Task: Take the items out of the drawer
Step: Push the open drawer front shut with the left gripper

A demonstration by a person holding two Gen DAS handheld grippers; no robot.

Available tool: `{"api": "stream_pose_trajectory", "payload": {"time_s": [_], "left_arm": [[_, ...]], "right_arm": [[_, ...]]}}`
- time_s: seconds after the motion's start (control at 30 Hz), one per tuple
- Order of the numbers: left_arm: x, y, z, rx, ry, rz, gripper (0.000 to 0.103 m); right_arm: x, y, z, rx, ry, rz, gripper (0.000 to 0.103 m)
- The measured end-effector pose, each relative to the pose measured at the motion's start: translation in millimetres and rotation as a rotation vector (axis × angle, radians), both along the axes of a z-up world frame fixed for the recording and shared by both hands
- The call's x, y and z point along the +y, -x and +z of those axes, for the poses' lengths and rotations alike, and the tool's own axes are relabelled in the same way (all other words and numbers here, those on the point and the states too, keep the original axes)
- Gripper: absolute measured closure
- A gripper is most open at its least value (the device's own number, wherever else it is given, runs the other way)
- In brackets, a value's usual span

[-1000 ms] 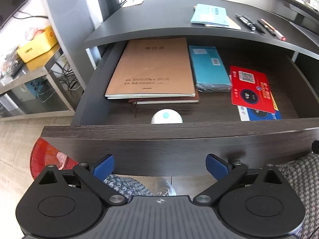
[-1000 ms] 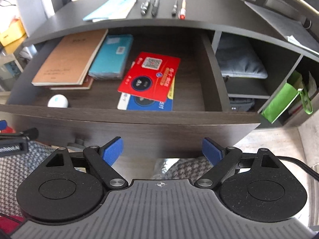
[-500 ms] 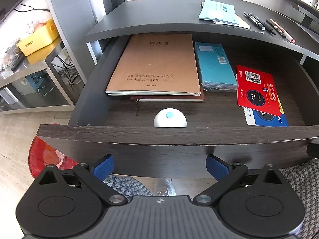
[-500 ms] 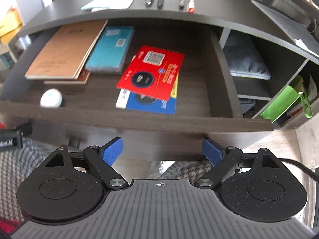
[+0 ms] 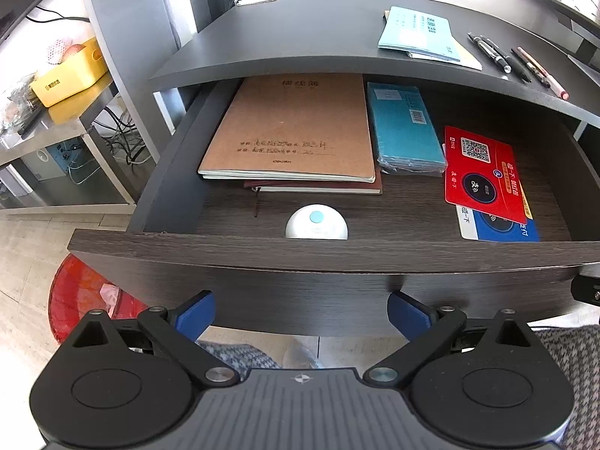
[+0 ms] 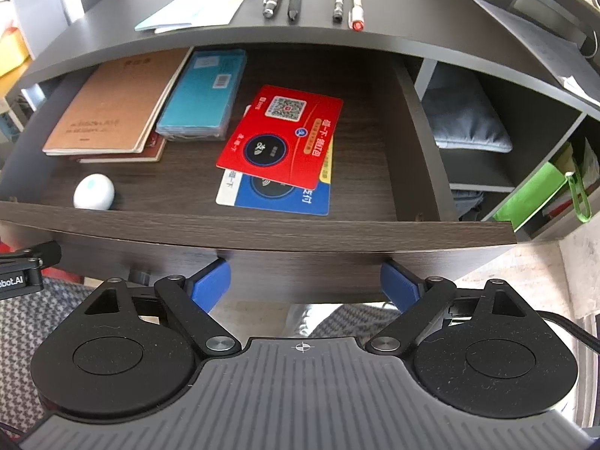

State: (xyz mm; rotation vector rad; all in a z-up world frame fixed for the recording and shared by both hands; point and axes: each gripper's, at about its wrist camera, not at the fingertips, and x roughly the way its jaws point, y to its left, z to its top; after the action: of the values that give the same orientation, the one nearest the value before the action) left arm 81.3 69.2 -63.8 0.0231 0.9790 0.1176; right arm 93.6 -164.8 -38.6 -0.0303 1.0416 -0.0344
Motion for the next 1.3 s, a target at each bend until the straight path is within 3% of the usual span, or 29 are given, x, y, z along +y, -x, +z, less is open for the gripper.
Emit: {"api": "stream_pose_trajectory", "payload": {"time_s": [0.77, 1.3], "left_arm": [[-21, -92, -2, -0.016, 0.002, 0.029, 0.003], [-25, -140, -6, -0.027, -0.003, 0.042, 0.003]], "right_arm": [[5, -64, -6, -0.077, 0.034, 0.007, 0.011], [6, -62, -14, -0.131, 0.031, 0.007, 0.011]]}}
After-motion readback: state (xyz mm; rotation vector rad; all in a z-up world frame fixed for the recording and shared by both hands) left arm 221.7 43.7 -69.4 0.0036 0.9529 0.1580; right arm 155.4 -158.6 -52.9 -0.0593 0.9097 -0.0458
